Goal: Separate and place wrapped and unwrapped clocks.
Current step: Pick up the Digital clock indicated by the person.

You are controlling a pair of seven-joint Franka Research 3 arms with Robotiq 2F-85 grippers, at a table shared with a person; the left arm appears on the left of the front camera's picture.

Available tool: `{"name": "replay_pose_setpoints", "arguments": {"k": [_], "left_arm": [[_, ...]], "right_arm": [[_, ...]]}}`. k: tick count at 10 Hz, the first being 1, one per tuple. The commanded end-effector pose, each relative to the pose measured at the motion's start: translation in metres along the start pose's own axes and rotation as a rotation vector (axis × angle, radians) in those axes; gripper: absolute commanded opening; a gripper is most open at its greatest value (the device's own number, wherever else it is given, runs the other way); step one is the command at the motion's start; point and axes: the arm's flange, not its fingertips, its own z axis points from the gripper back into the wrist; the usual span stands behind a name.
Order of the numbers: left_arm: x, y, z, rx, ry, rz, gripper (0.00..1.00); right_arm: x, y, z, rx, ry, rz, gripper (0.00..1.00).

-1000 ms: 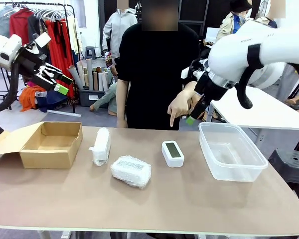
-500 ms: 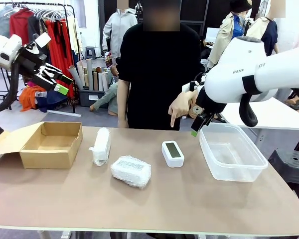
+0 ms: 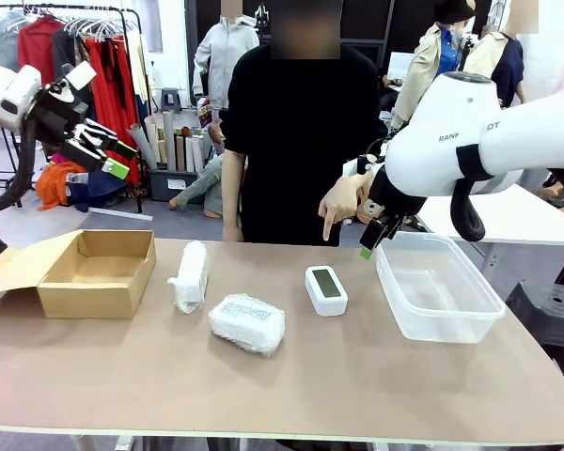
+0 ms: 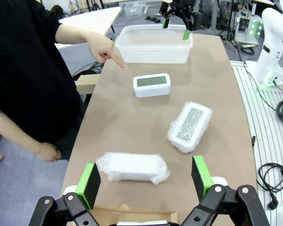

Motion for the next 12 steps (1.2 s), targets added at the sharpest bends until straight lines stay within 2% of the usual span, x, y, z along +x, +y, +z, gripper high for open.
{"name": "replay_pose_setpoints", "arguments": {"k": [1, 2, 3, 4, 6, 8, 9, 10, 12], "left_arm": [[0.002, -0.001, 0.002, 0.008, -0.002, -0.003, 1.00], [0.002, -0.001, 0.002, 0.008, -0.002, -0.003, 1.00], [0.002, -0.001, 0.002, 0.008, -0.002, -0.003, 1.00], [0.002, -0.001, 0.002, 0.008, -0.002, -0.003, 1.00], [0.002, -0.001, 0.002, 0.008, -0.002, -0.003, 1.00], [0.002, -0.001, 0.002, 0.008, -0.002, -0.003, 1.00], [0.002, -0.001, 0.002, 0.008, -0.002, -0.003, 1.00], [0.002, -0.001, 0.002, 0.008, -0.002, -0.003, 1.00], [0.002, -0.001, 0.002, 0.008, -0.002, -0.003, 1.00]], "right_arm": [[0.000, 0.000, 0.000, 0.000, 0.000, 0.001, 1.00], [0.009, 0.006, -0.010, 0.038, 0.046, -0.049, 1.00], [0.015, 0.023, -0.024, -0.021, 0.090, -0.122, 1.00], [0.023, 0.021, -0.030, -0.082, 0.134, -0.154, 1.00], [0.032, 0.044, -0.058, -0.112, 0.126, -0.284, 1.00], [0.039, 0.058, -0.082, -0.189, 0.159, -0.403, 1.00], [0.043, 0.059, -0.087, -0.164, 0.135, -0.395, 1.00], [0.046, 0.061, -0.098, -0.206, 0.122, -0.392, 1.00], [0.057, 0.058, -0.118, -0.213, 0.115, -0.507, 1.00]]}}
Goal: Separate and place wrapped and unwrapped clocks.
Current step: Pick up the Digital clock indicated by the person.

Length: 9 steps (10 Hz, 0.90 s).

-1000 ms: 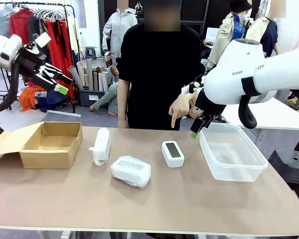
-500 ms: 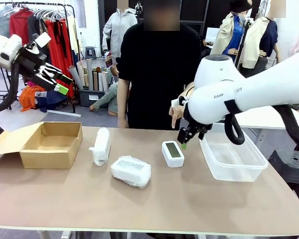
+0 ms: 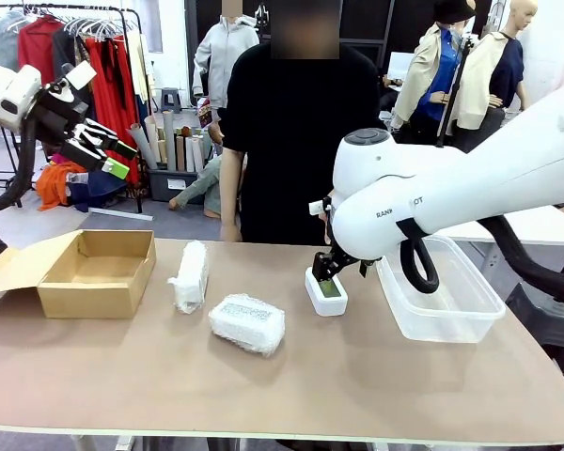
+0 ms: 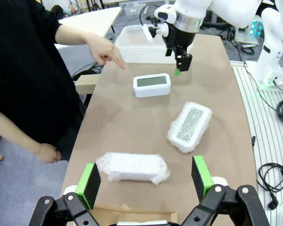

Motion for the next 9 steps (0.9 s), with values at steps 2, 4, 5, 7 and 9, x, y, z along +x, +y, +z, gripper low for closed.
{"name": "replay_pose_setpoints", "arguments": {"k": [2, 4, 5, 7, 9], "left_arm": [[0.002, -0.001, 0.002, 0.008, -0.002, -0.003, 1.00], [0.002, -0.001, 0.002, 0.008, -0.002, -0.003, 1.00], [0.002, -0.001, 0.002, 0.008, -0.002, -0.003, 1.00], [0.002, -0.001, 0.002, 0.008, -0.002, -0.003, 1.00], [0.002, -0.001, 0.002, 0.008, -0.002, -0.003, 1.00]], "right_arm": [[0.026, 0.006, -0.023, -0.033, -0.049, -0.154, 1.00], [0.038, 0.005, -0.036, -0.012, -0.084, -0.210, 1.00], [0.044, 0.002, -0.040, 0.021, -0.078, -0.220, 1.00], [0.035, -0.006, -0.037, 0.019, -0.045, -0.183, 1.00], [0.035, -0.006, -0.037, 0.019, -0.045, -0.183, 1.00]]}}
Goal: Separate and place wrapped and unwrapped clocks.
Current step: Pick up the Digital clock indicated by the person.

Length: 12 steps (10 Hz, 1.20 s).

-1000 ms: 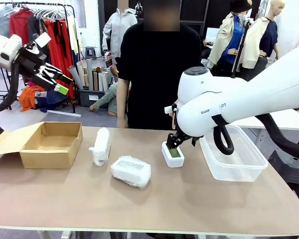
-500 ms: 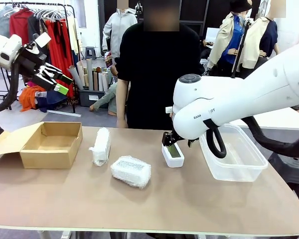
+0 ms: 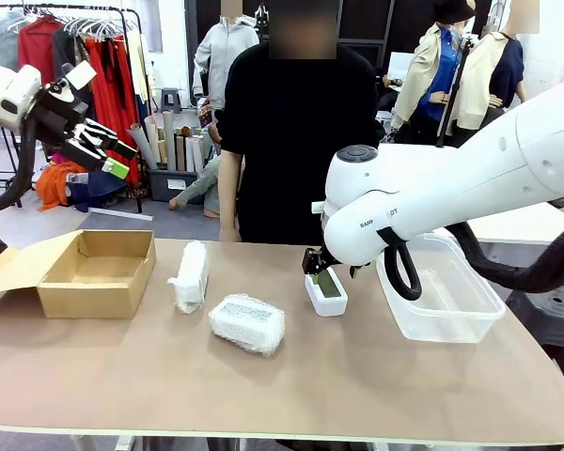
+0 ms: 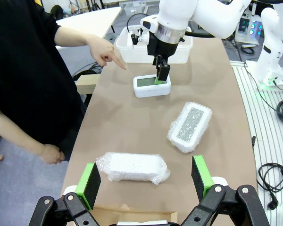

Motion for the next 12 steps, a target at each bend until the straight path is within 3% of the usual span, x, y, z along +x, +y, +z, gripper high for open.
{"name": "replay_pose_setpoints", "arguments": {"k": [1, 4, 12], "left_arm": [[0.002, -0.001, 0.002, 0.007, -0.002, -0.002, 1.00], [0.002, -0.001, 0.002, 0.007, -0.002, -0.002, 1.00], [0.002, -0.001, 0.002, 0.007, -0.002, -0.002, 1.00]], "right_arm": [[-0.003, 0.000, 0.005, -0.006, 0.005, 0.005, 1.00], [0.003, 0.004, -0.009, 0.058, 0.001, 0.000, 1.00], [0.006, 0.019, -0.035, 0.019, 0.025, 0.029, 1.00]]}}
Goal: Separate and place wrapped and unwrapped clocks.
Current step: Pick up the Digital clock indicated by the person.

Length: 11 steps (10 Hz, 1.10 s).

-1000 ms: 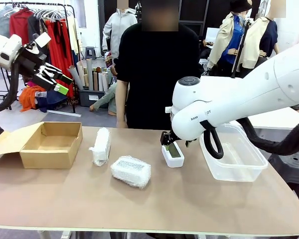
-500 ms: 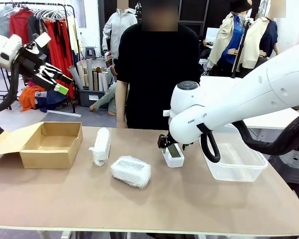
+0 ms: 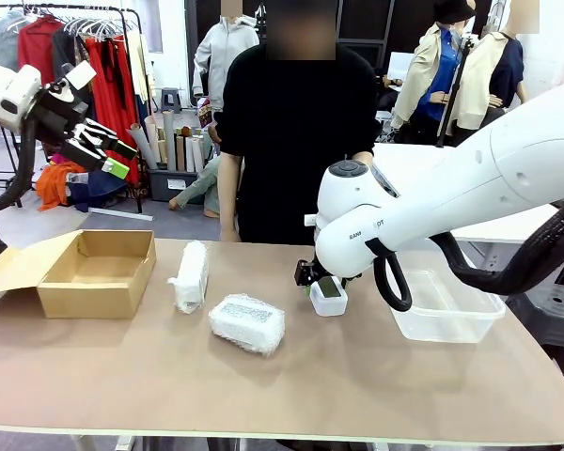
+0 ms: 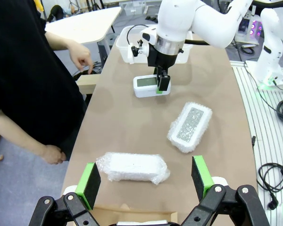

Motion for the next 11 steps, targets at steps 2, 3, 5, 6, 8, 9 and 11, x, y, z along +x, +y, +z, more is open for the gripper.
{"name": "replay_pose_setpoints", "arguments": {"k": [2, 3, 5, 6, 8, 9, 11], "left_arm": [[0.002, -0.001, 0.002, 0.007, -0.002, -0.002, 1.00], [0.002, -0.001, 0.002, 0.007, -0.002, -0.002, 1.00], [0.002, -0.001, 0.002, 0.007, -0.002, -0.002, 1.00], [0.002, -0.001, 0.002, 0.007, -0.002, -0.002, 1.00], [0.002, -0.001, 0.002, 0.007, -0.002, -0.002, 1.00], [0.002, -0.001, 0.002, 0.007, -0.002, -0.002, 1.00], [0.002, -0.001, 0.002, 0.007, -0.002, -0.002, 1.00]], "right_arm": [[0.012, 0.004, -0.008, -0.015, -0.011, 0.024, 1.00], [0.014, 0.003, -0.012, -0.012, -0.012, 0.024, 1.00], [0.020, 0.000, -0.020, -0.011, -0.014, 0.014, 1.00], [0.022, -0.001, -0.023, -0.009, -0.008, 0.012, 1.00], [0.022, -0.003, -0.023, 0.008, -0.025, 0.036, 0.78], [0.022, -0.004, -0.022, 0.005, -0.029, 0.027, 0.58], [0.022, -0.006, -0.018, 0.005, -0.024, 0.018, 0.18]]}}
